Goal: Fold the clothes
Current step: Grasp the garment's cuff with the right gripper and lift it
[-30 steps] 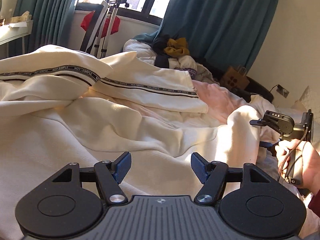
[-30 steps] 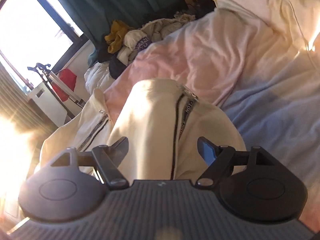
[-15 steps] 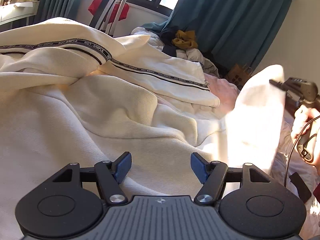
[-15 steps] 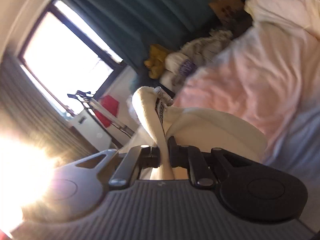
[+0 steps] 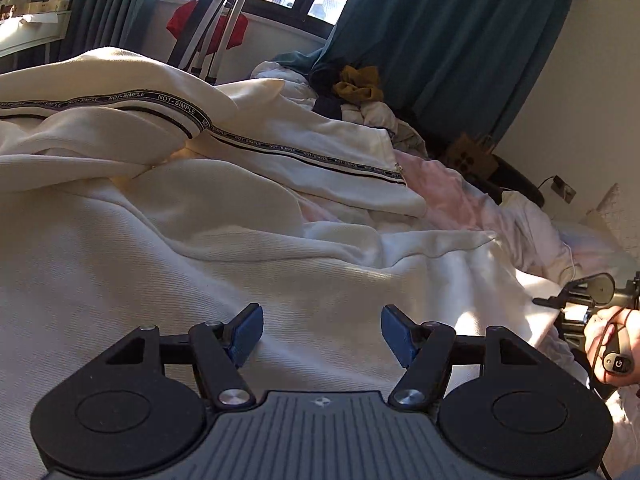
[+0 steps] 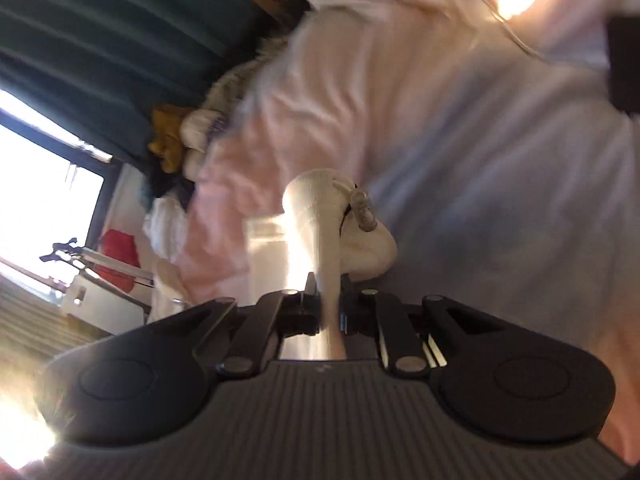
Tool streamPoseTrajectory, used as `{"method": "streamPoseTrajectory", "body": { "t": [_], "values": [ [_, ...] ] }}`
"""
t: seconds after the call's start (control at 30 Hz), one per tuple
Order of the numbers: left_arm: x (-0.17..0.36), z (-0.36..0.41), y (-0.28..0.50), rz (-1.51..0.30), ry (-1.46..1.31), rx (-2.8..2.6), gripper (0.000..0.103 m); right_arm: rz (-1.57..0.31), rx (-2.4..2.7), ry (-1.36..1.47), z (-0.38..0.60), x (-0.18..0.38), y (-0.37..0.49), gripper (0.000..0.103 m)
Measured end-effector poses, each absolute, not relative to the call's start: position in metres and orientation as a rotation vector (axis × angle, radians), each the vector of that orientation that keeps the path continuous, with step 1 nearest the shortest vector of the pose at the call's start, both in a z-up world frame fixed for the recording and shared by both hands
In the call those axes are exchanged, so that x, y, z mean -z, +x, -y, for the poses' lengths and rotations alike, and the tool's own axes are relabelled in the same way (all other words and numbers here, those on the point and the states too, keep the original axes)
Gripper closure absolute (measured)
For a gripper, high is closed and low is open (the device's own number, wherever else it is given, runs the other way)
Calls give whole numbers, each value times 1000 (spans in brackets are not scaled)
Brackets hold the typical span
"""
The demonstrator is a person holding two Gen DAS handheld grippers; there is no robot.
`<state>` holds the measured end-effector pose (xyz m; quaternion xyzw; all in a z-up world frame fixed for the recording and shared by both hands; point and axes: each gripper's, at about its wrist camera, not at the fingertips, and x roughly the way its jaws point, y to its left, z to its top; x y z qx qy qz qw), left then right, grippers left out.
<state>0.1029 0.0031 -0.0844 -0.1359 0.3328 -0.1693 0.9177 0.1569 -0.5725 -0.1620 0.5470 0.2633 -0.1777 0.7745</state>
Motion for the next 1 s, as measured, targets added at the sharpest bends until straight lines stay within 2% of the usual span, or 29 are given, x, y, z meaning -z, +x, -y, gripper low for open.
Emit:
{"method": "streamPoseTrajectory", "body": {
  "t": [0.13,0.3,0.4,0.43,0.53,0.63,0.77,1.0],
  "values": [
    [85,0,99,-692,-267,360,35,-508,461,1292,588,166,132,90],
    [86,4,95,-701,-251,374,35,-506,496,1078,572,135,140,88],
    [88,7,96,-705,-248,374,35,-523,496,995,562,131,135,83],
    [89,7,97,-707,-253,373,35,-527,493,984,561,131,135,79],
    [90,6,99,-709,-263,371,35,-530,475,1015,563,140,136,78],
    [90,5,100,-706,-265,368,35,-533,458,1045,565,149,137,81],
    [88,4,100,-699,-266,367,35,-495,446,1055,564,145,133,94],
    [82,2,94,-671,-253,373,35,-504,513,1063,565,146,120,95]
  ]
}}
